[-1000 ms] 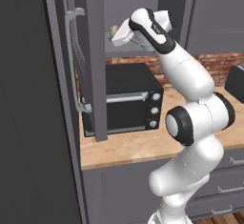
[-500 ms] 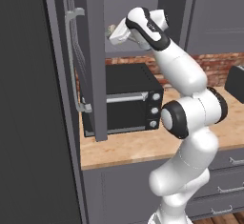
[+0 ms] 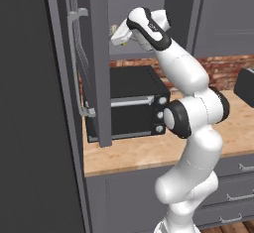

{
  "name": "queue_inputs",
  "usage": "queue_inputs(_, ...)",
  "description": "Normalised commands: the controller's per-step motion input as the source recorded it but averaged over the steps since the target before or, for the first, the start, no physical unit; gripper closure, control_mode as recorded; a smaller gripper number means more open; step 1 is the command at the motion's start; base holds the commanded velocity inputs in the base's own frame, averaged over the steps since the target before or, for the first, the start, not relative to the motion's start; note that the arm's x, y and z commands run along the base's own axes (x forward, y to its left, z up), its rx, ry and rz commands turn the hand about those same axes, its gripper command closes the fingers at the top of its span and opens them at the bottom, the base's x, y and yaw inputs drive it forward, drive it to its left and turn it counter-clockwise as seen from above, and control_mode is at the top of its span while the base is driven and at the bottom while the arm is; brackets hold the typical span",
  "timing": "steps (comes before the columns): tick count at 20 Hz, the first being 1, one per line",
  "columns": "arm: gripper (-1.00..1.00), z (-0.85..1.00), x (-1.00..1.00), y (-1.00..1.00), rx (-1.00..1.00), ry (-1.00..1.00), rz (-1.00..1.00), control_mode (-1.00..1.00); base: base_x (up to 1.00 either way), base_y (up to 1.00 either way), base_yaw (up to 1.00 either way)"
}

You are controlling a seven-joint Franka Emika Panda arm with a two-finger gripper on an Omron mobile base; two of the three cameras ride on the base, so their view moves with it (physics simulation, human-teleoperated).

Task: Pick up the sponge and dish brush from the sink, and place them back in the cabinet, and close the cabinet door.

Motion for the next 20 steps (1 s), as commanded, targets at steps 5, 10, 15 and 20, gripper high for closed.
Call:
queue_inputs(5,1.0,-0.13,0.28,0.05,0.01,0.0,0.0,-1.0,0.0,0.0,0.0)
queue_inputs(10,1.0,-0.12,0.27,0.03,0.01,0.0,0.0,-1.0,0.0,0.0,0.0)
queue_inputs(15,1.0,-0.1,0.22,0.0,0.0,0.0,0.0,-1.0,0.0,0.0,0.0)
queue_inputs(20,1.0,-0.08,0.09,0.0,0.0,0.03,0.0,-1.0,0.0,0.0,0.0)
